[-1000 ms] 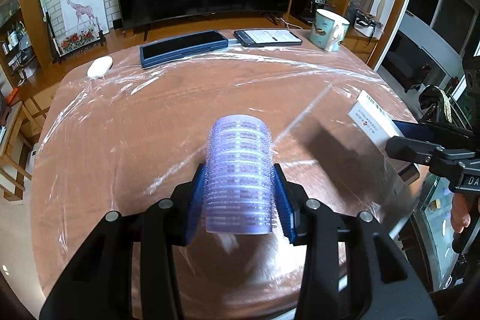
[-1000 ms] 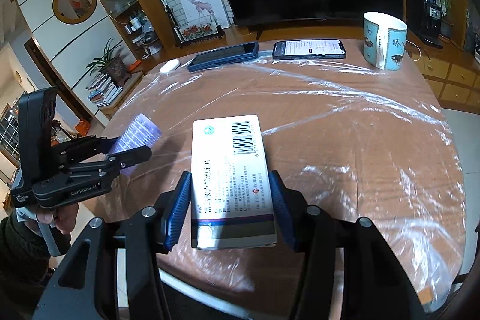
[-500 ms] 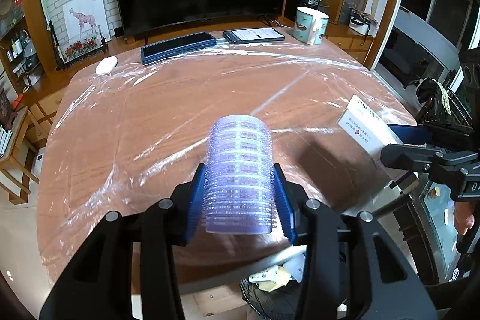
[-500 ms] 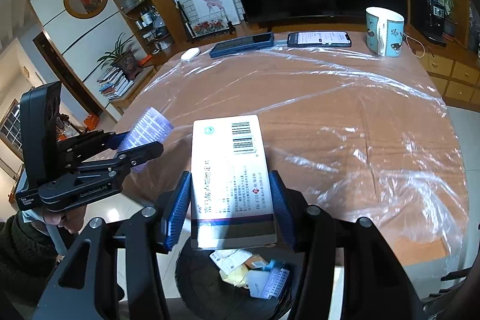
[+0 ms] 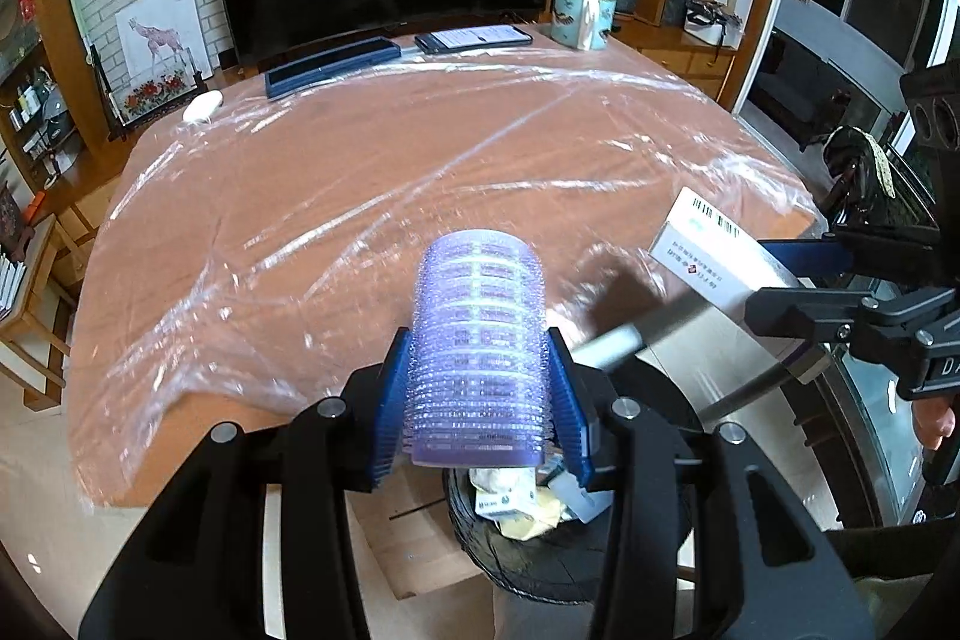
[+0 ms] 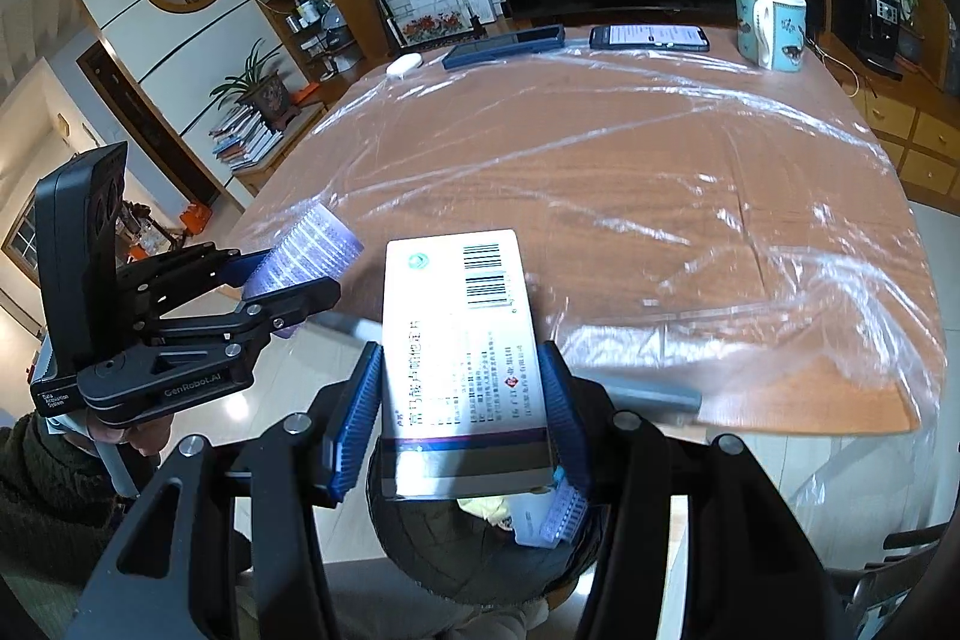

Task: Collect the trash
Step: 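Carry the lavender curler and white medicine box over the black bin with both tools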

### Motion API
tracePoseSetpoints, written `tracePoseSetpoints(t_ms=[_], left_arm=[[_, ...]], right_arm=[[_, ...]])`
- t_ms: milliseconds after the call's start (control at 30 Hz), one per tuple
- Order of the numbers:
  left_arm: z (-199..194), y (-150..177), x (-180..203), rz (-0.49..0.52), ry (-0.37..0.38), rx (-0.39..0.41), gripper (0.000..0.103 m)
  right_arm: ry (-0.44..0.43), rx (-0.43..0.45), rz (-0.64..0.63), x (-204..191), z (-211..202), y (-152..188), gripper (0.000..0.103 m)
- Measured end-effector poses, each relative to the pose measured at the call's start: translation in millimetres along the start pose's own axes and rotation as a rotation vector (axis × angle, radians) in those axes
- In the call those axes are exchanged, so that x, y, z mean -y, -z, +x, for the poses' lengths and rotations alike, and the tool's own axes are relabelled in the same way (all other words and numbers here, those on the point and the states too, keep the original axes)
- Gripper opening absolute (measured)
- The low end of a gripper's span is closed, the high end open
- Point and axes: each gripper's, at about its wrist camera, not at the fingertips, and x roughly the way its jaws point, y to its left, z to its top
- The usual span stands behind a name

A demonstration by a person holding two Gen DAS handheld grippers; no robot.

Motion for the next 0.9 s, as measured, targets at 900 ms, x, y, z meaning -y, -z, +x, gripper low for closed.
tracePoseSetpoints(t_ms=[900], left_arm=[[10.2,57.0,46.7,0.074,0.022,-0.135,0.044]], right_arm=[[-0.008,-0.119,-0.002,11.7,5.0,50.8,0.051]])
